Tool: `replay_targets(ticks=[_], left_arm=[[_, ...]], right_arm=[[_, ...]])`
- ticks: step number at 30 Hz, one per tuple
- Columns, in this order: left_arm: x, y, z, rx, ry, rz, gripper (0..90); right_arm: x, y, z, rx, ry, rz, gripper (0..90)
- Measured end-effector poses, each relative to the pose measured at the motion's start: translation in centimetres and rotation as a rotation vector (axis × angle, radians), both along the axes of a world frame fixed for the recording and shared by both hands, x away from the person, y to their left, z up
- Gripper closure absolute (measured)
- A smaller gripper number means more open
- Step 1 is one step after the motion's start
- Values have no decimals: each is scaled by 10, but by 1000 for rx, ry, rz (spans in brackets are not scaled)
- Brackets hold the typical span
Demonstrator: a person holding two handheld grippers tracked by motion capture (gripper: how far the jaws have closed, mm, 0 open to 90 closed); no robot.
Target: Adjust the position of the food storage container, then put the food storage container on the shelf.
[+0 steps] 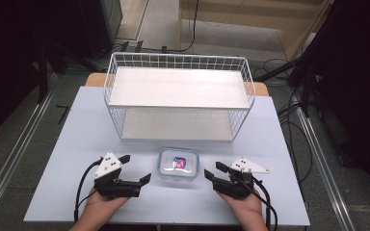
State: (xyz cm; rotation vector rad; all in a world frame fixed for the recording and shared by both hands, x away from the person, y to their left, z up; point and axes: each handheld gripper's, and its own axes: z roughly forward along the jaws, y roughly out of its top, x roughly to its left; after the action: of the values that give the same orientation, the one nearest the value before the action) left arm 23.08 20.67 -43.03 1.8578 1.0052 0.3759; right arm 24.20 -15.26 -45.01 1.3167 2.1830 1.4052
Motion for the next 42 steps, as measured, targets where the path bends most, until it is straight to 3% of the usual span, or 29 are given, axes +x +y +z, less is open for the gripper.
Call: replay_targets(ticks=[4, 8, 17, 24, 31, 34, 37, 38, 42], left_arm=[[16, -16, -6, 5, 31, -22, 46], [27, -22, -10, 8, 61, -23, 61], [33, -26, -14, -42, 102, -13, 74], [40, -36, -23, -41, 148, -6, 94], [45, -41, -26, -63, 193, -4, 123], [46, -43, -30, -96, 232, -34, 156], [45, -47, -31, -109, 245, -61, 183], [45, -47, -31, -109, 245, -61, 181], [45, -49, -35, -147, 306, -62, 176]], right_arm=[[2, 1, 6, 23, -8, 2, 353], [6, 7, 7, 42, -6, 3, 344], [14, 19, 0, 34, 15, 13, 325], [22, 24, -4, 60, 48, 4, 320], [24, 34, -13, 68, 97, 36, 314], [26, 35, -15, 90, 126, 40, 293], [29, 36, -18, 124, 178, 54, 263], [29, 36, -19, 134, 186, 58, 262], [29, 36, -22, 166, 226, 69, 277]])
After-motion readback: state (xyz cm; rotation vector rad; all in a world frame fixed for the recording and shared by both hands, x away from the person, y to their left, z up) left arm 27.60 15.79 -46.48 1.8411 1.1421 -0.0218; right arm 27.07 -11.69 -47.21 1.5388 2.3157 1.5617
